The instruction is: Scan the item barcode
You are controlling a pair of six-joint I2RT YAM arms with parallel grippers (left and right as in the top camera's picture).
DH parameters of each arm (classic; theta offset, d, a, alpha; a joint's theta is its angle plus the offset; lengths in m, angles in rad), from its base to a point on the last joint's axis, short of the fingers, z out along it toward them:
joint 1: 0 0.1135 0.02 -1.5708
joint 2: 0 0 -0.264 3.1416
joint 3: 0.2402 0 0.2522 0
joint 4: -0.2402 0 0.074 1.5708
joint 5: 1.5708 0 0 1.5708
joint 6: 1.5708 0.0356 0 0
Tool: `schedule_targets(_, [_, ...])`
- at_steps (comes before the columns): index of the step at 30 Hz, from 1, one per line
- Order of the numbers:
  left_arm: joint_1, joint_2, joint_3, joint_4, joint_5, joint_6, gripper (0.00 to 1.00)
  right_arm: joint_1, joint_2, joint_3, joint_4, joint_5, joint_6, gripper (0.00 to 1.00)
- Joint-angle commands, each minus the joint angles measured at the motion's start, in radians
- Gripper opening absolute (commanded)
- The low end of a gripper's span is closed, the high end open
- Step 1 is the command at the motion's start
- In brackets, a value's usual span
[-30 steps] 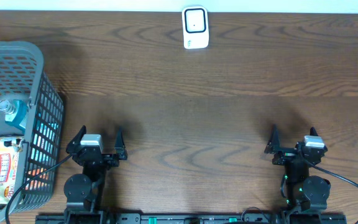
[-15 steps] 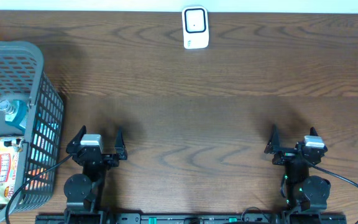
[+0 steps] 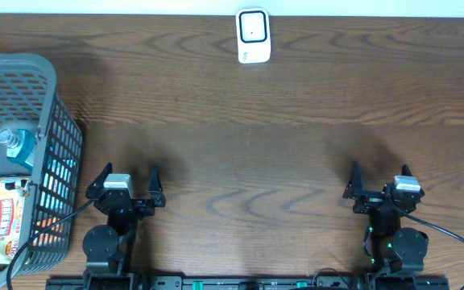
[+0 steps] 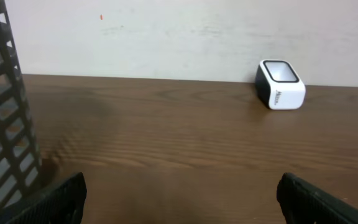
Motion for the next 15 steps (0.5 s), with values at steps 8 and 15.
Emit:
schedule_targets(8, [-0.002,-0.006,0.002,-0.033,0.162,-0.146,0.98,0.006,-0.004,-0.002,-0.004,0.002,-0.008,0.99])
schedule_targets(15, [-0.002,-0.006,0.056,-0.033,0.165,-0.252,0.98,0.006,-0.004,-0.002,-0.004,0.002,-0.008,0.99])
